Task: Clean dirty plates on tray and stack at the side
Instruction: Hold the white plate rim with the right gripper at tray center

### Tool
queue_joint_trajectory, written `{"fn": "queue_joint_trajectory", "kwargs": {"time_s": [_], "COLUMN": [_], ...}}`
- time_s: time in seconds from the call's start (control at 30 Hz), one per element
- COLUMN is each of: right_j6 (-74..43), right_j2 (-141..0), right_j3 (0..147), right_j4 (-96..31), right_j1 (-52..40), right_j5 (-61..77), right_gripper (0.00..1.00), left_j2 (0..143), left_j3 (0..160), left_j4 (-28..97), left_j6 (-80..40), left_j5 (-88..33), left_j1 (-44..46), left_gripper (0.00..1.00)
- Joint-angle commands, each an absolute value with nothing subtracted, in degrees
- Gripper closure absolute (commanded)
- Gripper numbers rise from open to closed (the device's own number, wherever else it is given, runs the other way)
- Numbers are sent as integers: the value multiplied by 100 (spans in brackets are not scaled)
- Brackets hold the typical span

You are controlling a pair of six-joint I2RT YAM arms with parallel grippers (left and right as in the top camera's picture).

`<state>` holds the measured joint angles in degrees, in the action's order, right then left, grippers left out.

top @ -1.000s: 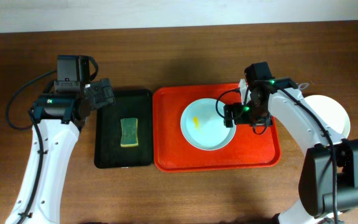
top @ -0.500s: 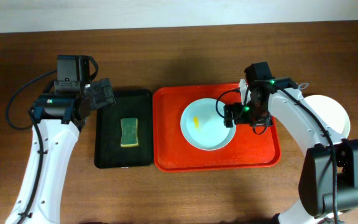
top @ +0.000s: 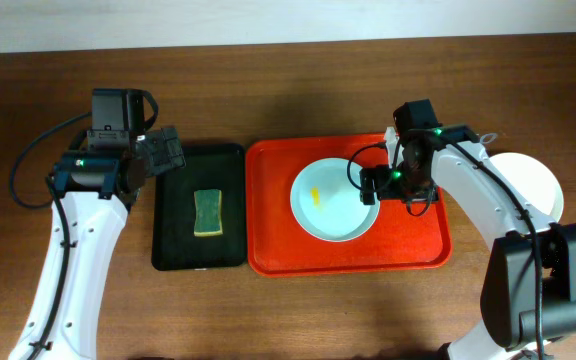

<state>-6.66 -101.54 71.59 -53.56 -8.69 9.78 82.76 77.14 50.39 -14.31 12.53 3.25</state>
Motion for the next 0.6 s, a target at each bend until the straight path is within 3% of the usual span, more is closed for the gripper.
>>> {"fn": "queue_joint_trajectory", "kwargs": {"time_s": [0.0, 0.2, 0.23, 0.27, 0.3, 0.37, 0.4, 0.43, 0.5, 0.57], "right_j6": [-642, -642, -642, -644, -792, -1415, -1444, -1444, -1444, -1450], "right_j2": [-10151, -10151, -10151, -10149, -10151, -10151, -10151, -10151, -10151, -10160], "right_j3": [7266, 7266, 7266, 7290, 7303, 7303, 7303, 7303, 7303, 7279], "right_j4": [-5352, -5057, -5096, -5221, -5358, -5277, -5212, -5207, -5192, -5142], "right_j1": [-895, -895, -893, -891, -860, -770, -746, -738, -742, -744], "right_j5": [987, 1575, 1603, 1599, 1588, 1420, 1444, 1459, 1452, 1387], "right_gripper": [1, 1, 5, 43, 96, 96, 82, 79, 54, 53], "left_j2": [8270, 8270, 8270, 8270, 8270, 8270, 8270, 8270, 8270, 8270], "left_j3": [7741, 7741, 7741, 7741, 7741, 7741, 7741, 7741, 7741, 7741], "left_j4": [5046, 5046, 5043, 5046, 5046, 5046, 5046, 5046, 5046, 5046], "left_j6": [-1402, -1402, -1402, -1402, -1402, -1402, -1402, -1402, -1402, -1402], "left_j5": [1330, 1330, 1330, 1332, 1330, 1330, 1330, 1332, 1332, 1330], "left_j1": [298, 298, 298, 298, 298, 298, 298, 298, 298, 298], "left_gripper": [1, 1, 1, 1, 1, 1, 1, 1, 1, 1]}}
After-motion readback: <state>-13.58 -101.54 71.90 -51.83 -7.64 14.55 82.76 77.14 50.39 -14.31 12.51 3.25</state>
